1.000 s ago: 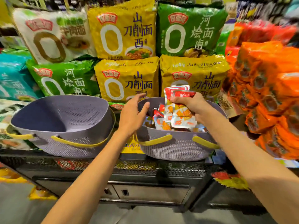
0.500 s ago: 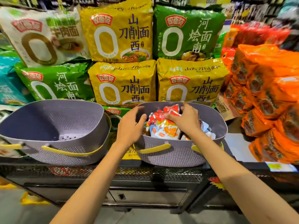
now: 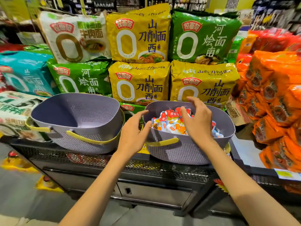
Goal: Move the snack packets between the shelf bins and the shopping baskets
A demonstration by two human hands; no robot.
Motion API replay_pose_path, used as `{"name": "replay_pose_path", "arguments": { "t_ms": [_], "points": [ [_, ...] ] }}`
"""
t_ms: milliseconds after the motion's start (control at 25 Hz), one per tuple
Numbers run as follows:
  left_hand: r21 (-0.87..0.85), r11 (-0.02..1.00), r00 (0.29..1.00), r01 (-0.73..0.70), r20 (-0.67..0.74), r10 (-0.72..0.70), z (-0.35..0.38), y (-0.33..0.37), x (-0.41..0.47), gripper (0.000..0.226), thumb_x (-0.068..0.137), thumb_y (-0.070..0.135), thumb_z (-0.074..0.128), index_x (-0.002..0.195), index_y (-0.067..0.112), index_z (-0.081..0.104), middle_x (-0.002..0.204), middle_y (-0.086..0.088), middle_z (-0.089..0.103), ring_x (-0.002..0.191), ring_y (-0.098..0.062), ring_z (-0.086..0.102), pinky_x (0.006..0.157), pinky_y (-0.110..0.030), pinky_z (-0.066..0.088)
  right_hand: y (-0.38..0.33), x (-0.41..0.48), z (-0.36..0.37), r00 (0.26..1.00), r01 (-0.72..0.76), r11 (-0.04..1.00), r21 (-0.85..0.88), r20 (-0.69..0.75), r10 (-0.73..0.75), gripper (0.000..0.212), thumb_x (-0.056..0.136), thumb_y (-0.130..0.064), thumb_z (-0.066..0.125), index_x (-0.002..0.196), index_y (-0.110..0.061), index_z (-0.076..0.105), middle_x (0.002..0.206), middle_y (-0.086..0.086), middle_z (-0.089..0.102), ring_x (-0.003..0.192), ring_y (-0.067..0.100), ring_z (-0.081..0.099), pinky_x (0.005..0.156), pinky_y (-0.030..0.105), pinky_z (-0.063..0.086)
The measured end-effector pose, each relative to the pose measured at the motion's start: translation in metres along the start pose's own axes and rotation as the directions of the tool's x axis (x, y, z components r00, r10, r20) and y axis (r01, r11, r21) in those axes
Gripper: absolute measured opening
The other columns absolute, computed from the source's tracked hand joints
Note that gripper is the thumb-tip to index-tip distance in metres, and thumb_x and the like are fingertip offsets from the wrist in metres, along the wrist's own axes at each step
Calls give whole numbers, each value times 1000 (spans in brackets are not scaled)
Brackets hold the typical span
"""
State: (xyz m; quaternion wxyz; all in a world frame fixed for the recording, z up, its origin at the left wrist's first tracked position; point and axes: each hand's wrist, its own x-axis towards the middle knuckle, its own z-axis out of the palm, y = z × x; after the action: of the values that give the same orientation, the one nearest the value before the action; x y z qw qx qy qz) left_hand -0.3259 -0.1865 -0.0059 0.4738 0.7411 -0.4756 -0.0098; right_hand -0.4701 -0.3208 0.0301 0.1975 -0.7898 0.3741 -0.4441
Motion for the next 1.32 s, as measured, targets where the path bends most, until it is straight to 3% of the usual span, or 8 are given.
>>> {"name": "replay_pose_path", "arguments": {
  "t_ms": [160, 280, 400, 560, 760, 960, 1240, 1320],
  "points": [
    [-47, 999, 1000, -13, -4, 13, -21, -8, -38, 41, 90, 34, 52, 129, 19, 54, 127, 5, 59, 116, -7, 52, 94, -21, 38, -28, -67, -8, 989, 126, 989, 78, -83, -119, 36, 85, -27, 56, 117, -10, 58, 113, 7, 64, 102, 20, 57, 84, 18, 37],
    [-79, 997, 997, 16, 74, -10, -41, -36, -81, 44, 87, 38, 49, 127, 19, 55, 126, 9, 59, 113, -3, 52, 93, -14, 36, -34, -131, 1, 996, 89, 992, 87, -33, -86, 37, 87, -28, 55, 119, -12, 57, 115, 3, 61, 105, 15, 55, 88, 24, 41],
    [-105, 989, 977, 106, 196, -84, -65, -80, -131, 47, 86, 45, 48, 128, 25, 53, 125, 13, 58, 104, 5, 53, 90, -13, 40, -28, -200, 25, 977, -158, 986, 43, 148, 150, 40, 88, -19, 62, 127, -18, 52, 120, -2, 58, 105, 15, 57, 91, 35, 47],
    [-80, 971, 910, 227, 374, -182, -88, -133, -198, 44, 87, 43, 51, 129, 31, 50, 115, 10, 62, 94, -7, 59, 85, -22, 44, -38, -300, 50, 822, -521, 853, 16, 279, 497, 44, 86, -15, 65, 128, -18, 50, 120, 7, 60, 95, 20, 60, 86, 28, 45],
    [-73, 966, 739, 249, 659, -140, -72, -149, -252, 43, 93, 41, 53, 134, 29, 47, 133, 5, 56, 120, -11, 53, 102, -35, 42, -66, -392, 26, 620, -768, 640, -21, 224, 752, 45, 91, -21, 60, 133, -16, 46, 122, 4, 56, 112, 22, 55, 93, 36, 45],
    [-138, 985, 476, 108, 876, 71, -25, -103, -290, 48, 95, 33, 53, 139, 17, 44, 140, 3, 50, 126, -11, 49, 100, -18, 36, -77, -473, -22, 414, -909, 416, 27, -47, 909, 43, 89, -18, 62, 130, -13, 48, 115, 4, 59, 89, 17, 58, 81, 27, 43],
    [-294, 953, 124, -68, 946, 300, 54, 10, -365, 48, 95, 31, 52, 139, 15, 43, 140, 1, 50, 128, -14, 47, 106, -27, 35, -77, -579, -110, 76, -962, 143, 233, -273, 959, 43, 90, -18, 61, 130, -13, 47, 116, 8, 59, 87, 18, 59, 83, 30, 46],
    [-324, 939, 11, -117, 945, 327, 77, 47, -398, 49, 95, 33, 52, 139, 17, 43, 140, 0, 50, 128, -18, 47, 106, -33, 37, -76, -610, -140, -13, -951, 86, 296, -317, 948, 41, 91, -17, 60, 130, -13, 47, 114, 7, 58, 86, 17, 57, 74, 20, 45]
  ]
}}
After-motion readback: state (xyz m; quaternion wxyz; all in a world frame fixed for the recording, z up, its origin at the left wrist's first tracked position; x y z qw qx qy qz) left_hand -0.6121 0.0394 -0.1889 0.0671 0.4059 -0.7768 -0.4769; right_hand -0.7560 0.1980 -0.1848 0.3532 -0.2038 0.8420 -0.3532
